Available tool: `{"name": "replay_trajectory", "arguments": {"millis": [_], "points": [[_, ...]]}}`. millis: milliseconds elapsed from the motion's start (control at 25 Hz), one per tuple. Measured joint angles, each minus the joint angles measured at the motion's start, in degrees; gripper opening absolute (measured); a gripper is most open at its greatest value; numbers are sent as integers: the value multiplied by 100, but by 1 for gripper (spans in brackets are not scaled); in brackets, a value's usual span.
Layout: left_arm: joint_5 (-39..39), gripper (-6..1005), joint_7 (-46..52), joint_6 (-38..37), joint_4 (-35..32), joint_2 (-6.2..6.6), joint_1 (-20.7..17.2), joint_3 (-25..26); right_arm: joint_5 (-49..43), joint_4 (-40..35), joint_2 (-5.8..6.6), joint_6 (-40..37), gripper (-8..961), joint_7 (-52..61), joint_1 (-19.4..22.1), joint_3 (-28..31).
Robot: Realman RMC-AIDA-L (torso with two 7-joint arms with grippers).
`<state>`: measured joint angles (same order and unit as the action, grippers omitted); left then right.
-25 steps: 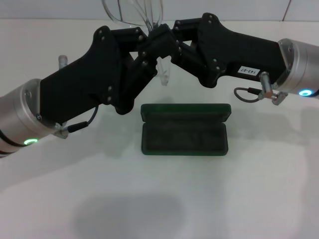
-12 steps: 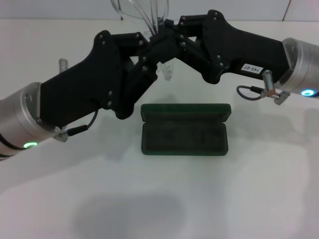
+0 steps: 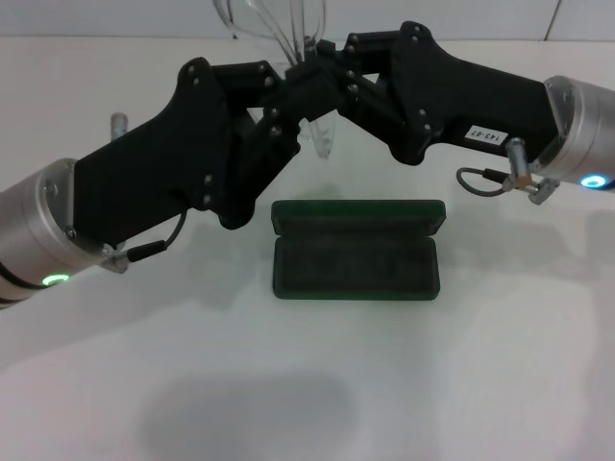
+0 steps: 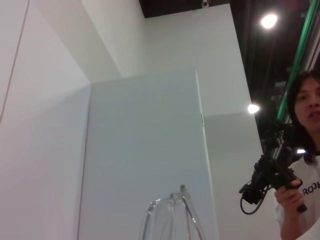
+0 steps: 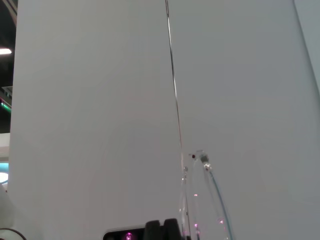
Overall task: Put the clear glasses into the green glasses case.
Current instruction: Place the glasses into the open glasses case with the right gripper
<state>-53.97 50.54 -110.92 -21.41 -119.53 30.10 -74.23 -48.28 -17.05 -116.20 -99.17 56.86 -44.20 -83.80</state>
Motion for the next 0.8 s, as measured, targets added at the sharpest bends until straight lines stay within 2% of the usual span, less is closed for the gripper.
{"name": "replay_trajectory", "arguments": {"millis": [800], "points": [[80,68,-9,0,-12,9,-25,13,-32,8,2,-15,56,2,8,-139]]}}
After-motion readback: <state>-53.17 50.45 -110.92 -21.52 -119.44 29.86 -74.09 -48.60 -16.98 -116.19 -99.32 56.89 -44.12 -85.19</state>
